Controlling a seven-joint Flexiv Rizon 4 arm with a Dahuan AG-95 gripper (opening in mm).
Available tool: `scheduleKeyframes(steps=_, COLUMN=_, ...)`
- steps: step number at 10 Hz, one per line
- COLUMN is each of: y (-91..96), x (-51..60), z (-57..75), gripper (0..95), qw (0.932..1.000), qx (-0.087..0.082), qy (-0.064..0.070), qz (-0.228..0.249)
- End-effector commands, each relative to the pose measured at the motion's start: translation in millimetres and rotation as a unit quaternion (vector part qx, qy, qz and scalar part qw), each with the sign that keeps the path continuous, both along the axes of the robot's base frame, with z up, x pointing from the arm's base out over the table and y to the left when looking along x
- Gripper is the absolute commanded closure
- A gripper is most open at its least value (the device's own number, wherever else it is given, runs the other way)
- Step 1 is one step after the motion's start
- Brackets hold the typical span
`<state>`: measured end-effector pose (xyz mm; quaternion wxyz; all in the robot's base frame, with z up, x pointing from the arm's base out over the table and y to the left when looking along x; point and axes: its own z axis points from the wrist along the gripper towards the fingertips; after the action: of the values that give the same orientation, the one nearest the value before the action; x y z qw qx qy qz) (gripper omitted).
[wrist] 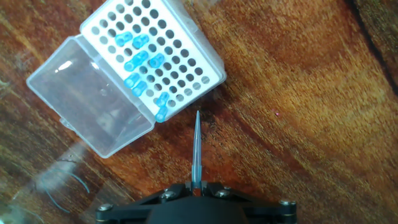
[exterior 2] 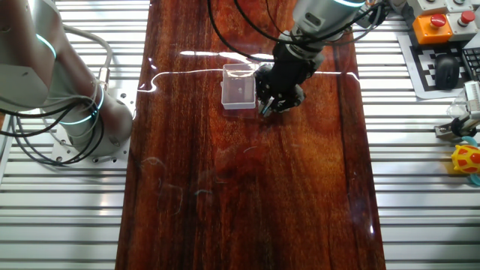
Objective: Insert a medium pipette tip into the holder for medium pipette tips
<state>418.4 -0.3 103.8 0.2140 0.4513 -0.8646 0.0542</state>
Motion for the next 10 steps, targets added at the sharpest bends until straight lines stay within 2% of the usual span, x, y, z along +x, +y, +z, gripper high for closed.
scheduleKeyframes(steps=1, y=1.3, x=0.0, z=-2.3, gripper=95.0, qw=0.9999, qx=-0.005, qy=0.007, qz=0.013)
scheduleKeyframes(steps=3, y=0.9, x=-1.9, z=-3.6, gripper=95.0, qw=0.9997, qx=-0.005, qy=0.01, qz=0.021)
scheduleKeyframes(steps=10, y=10.1, x=2.7, z=-9.2, gripper=95.0, qw=0.9991, qx=-0.008, qy=0.022, qz=0.036)
